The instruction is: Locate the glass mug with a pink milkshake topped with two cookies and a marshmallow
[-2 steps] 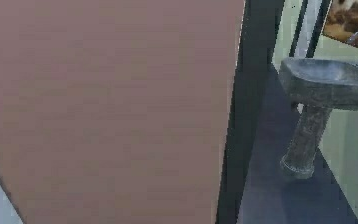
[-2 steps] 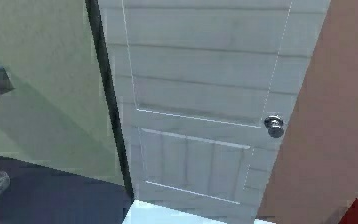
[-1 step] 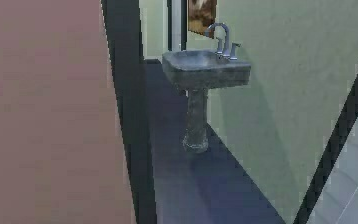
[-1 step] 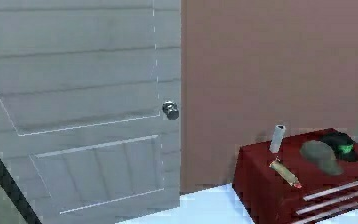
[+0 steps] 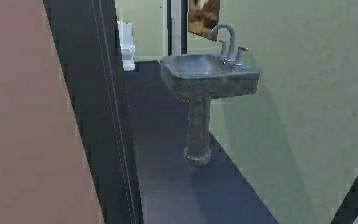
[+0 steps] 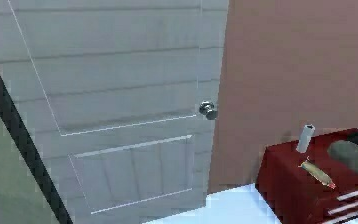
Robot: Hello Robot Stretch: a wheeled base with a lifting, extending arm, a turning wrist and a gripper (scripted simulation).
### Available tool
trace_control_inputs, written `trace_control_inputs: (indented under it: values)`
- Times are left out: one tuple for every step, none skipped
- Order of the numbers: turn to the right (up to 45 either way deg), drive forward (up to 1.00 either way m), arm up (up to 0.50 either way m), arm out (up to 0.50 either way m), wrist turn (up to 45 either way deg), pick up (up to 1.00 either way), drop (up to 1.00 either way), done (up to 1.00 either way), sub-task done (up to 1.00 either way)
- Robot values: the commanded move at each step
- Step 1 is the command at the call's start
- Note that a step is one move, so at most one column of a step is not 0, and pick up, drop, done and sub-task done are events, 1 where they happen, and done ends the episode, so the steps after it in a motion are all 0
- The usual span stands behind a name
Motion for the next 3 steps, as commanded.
trace_control_inputs:
  values:
    - [45.0, 0.00, 0.00, 0.00, 0.0, 0.00, 0.00, 0.00, 0.00]
    - [42.0, 0.00, 0.00, 0.00, 0.0, 0.00, 0.00, 0.00, 0.00]
    - [0.0, 0.15, 0.00, 0.00, 0.0, 0.00, 0.00, 0.00, 0.00]
